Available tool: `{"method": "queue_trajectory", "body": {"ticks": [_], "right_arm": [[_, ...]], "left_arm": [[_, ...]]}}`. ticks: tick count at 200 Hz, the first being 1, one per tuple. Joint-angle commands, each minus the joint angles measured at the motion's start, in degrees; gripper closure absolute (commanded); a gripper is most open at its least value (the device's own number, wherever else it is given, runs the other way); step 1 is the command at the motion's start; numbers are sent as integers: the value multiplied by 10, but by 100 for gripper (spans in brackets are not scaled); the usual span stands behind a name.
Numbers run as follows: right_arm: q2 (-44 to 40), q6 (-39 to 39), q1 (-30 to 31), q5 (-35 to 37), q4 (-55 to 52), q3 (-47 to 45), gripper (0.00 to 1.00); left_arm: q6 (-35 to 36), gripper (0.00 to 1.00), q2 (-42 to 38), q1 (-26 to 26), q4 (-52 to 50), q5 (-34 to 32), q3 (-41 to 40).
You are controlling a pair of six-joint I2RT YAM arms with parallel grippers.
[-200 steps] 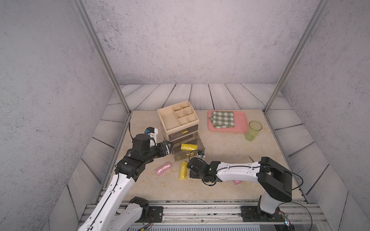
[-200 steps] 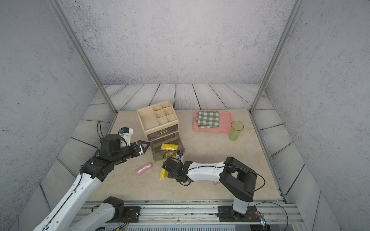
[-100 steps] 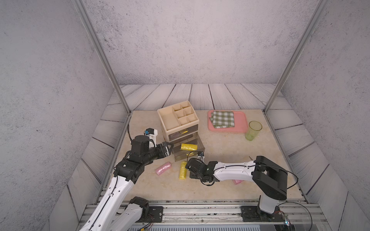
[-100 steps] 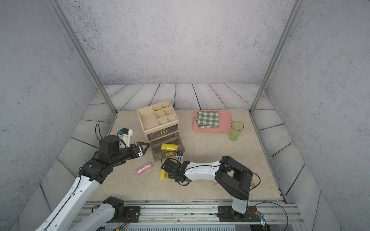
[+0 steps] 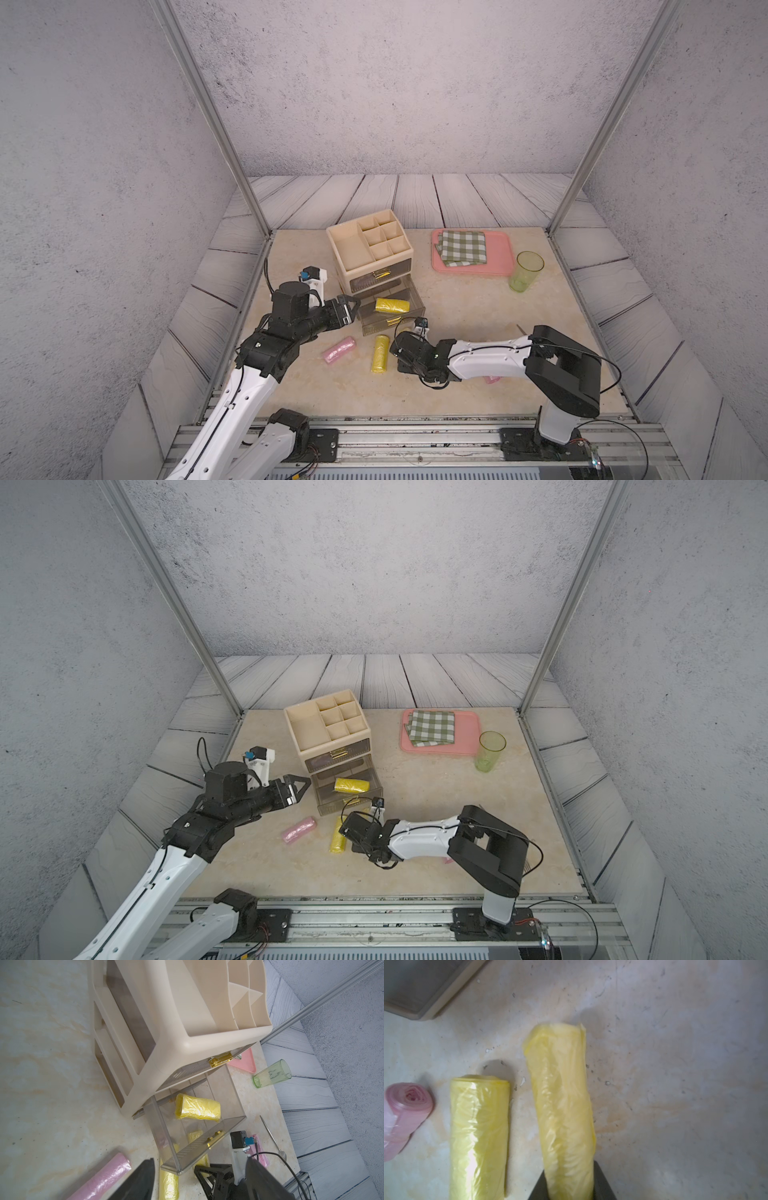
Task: Sort the rolls of trash bags by color and place them into the drawer
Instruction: Pick up the roll of trash bags from the center of the board, then place the roll of trash bags in the drawer.
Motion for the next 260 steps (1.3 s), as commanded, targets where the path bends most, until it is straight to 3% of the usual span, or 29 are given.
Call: {"method": "queue_trajectory", "body": {"ticks": [1, 73, 91, 116, 150, 178, 218, 260], "right_arm": [[-59, 5, -3, 7, -46, -40, 73], [-343, 19, -4, 87, -156, -131, 73], [-401, -34, -4, 101, -191, -115, 73], [-429, -198, -9, 84, -252, -40, 70], [-372, -440, -28, 9, -344, 125, 68], [-290, -577, -48, -25, -381, 224, 74], [-172, -686, -118, -116, -384, 329, 74], [-43, -772, -153, -127, -412, 438, 77]], "left_arm": [[5, 26, -1, 7, -6, 1, 2], [14, 26, 40, 11, -24, 5, 71], [18, 26, 45, 14, -31, 6, 90], [21, 25, 49, 22, -40, 10, 103], [19, 25, 60, 33, -37, 17, 109], [12, 25, 62, 43, -36, 25, 110], [-7, 25, 57, 54, -24, 47, 96], [-30, 25, 50, 60, -5, 72, 72]]}}
